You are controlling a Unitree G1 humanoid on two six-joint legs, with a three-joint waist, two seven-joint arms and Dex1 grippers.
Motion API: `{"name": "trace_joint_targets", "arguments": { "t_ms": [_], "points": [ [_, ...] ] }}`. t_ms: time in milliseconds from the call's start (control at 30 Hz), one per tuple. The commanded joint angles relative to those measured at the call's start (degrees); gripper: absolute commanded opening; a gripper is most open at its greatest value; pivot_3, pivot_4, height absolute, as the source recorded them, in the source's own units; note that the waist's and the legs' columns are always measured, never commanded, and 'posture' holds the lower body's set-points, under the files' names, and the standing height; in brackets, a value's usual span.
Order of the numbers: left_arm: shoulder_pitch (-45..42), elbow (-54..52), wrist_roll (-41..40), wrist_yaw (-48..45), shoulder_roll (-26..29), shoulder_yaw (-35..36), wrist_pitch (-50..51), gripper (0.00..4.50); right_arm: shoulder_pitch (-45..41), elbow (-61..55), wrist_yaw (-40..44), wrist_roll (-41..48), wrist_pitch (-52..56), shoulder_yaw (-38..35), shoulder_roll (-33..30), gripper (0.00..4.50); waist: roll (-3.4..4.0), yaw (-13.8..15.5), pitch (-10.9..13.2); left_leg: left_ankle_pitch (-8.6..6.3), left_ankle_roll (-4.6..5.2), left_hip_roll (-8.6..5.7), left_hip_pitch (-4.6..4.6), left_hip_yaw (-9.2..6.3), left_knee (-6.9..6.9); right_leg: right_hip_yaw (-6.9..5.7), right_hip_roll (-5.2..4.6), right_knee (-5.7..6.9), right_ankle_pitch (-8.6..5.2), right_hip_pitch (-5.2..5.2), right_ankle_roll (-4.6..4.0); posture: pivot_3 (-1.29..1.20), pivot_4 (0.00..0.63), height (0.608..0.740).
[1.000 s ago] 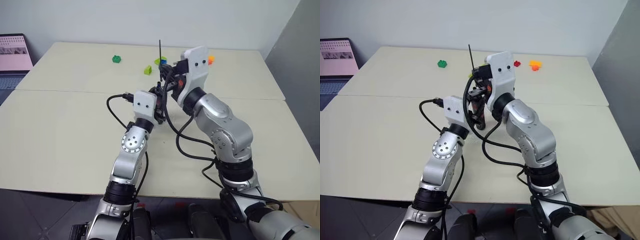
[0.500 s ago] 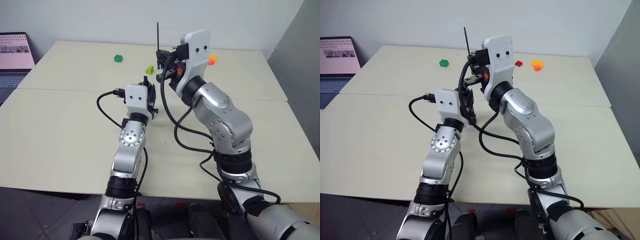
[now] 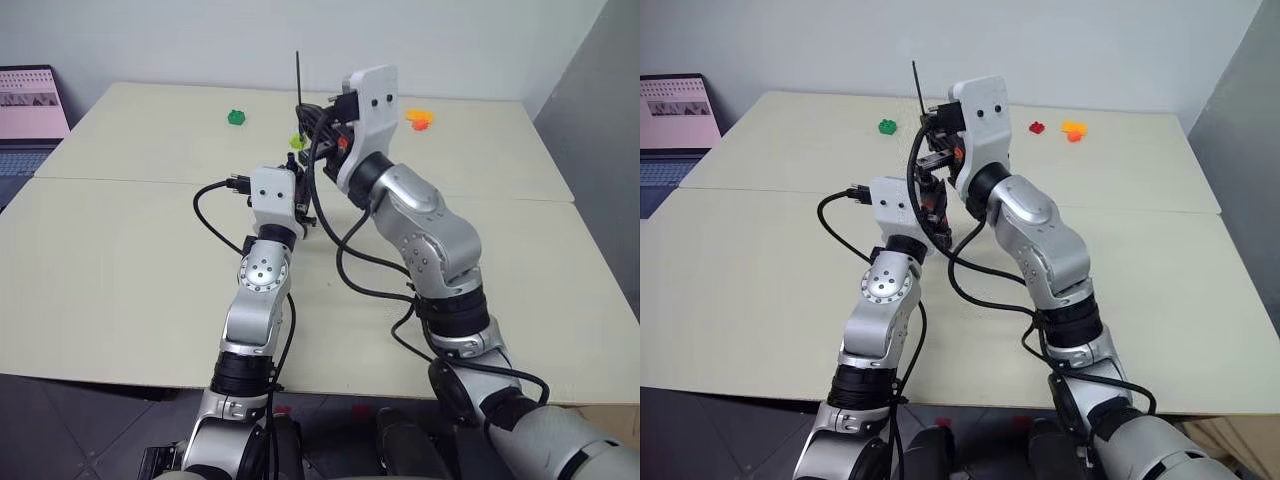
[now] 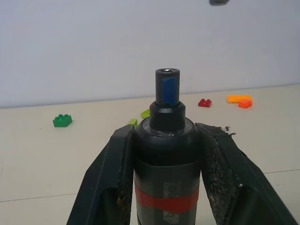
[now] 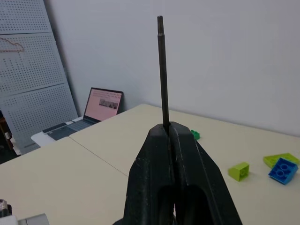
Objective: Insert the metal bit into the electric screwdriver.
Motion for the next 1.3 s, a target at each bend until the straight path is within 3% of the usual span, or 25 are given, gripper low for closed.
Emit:
{"name": "trace_joint_targets", "arguments": {
  "t_ms": [33, 1300],
  "points": [
    [0.3, -1.1, 0.4, -0.2, -0.1, -0.1, 0.5, 1.64, -2.4, 1.1, 0.6, -0.9, -3.0, 0.5, 1.2, 0.0, 0.0, 0.0, 0.0, 0.0, 0.0, 0.0, 0.0, 0.0, 0.0, 0.0, 0.0, 0.0, 0.0, 0.0, 0.0, 0.0, 0.15, 0.74],
    [0.6, -1.5, 0.5, 0.0, 0.3, 0.2, 0.3, 1.64, 1.2, 5.5, 3.9, -7.4, -8.2, 3.5, 1.2, 0.0, 0.0, 0.0, 0.0, 0.01, -0.01, 0.0, 0.01, -0.01, -0.02, -0.01, 0.0, -0.01, 0.0, 0.0, 0.0, 0.0, 0.15, 0.74]
  ]
}}
